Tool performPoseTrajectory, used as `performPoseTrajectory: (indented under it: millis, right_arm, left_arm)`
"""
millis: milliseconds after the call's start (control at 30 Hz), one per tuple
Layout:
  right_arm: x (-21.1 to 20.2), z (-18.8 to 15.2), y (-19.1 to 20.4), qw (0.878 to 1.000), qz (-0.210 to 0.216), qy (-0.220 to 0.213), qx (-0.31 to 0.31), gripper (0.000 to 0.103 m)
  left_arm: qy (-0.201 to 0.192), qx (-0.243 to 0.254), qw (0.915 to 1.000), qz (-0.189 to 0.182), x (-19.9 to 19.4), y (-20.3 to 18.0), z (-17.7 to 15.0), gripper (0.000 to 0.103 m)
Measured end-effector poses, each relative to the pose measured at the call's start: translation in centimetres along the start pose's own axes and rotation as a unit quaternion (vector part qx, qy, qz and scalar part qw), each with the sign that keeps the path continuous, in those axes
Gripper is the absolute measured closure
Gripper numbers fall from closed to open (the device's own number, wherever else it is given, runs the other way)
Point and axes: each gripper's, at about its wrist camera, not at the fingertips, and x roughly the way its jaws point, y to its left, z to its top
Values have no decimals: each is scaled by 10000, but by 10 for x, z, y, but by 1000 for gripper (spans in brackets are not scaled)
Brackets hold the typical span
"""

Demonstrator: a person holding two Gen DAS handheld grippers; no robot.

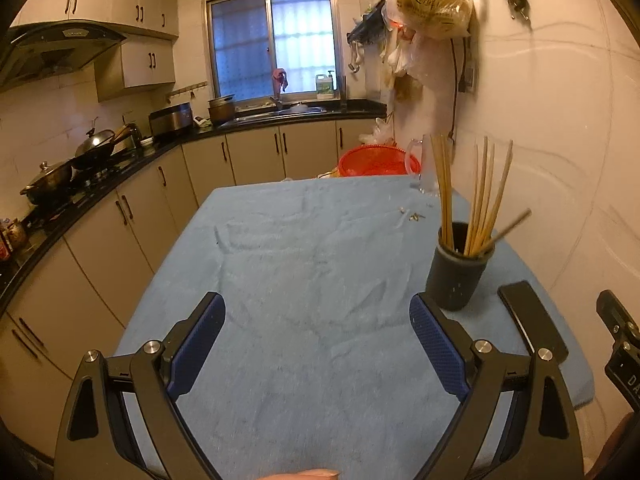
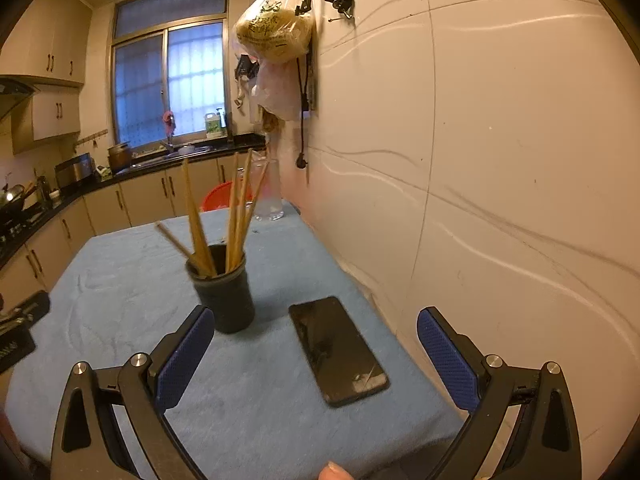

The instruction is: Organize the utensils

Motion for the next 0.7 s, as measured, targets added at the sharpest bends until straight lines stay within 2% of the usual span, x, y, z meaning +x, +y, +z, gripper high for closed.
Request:
performPoseTrajectory:
  millis: [233,700]
  right_arm:
    - [-7,-10,-1,9999,-46,46,80,0]
    - [1,-13,11,9998,-24,165,-76,0]
  left_arm:
    - [22,79,9999,-94,-18,-3,-18,10]
    - [221,146,9996,-130,-11,-4,-31,10]
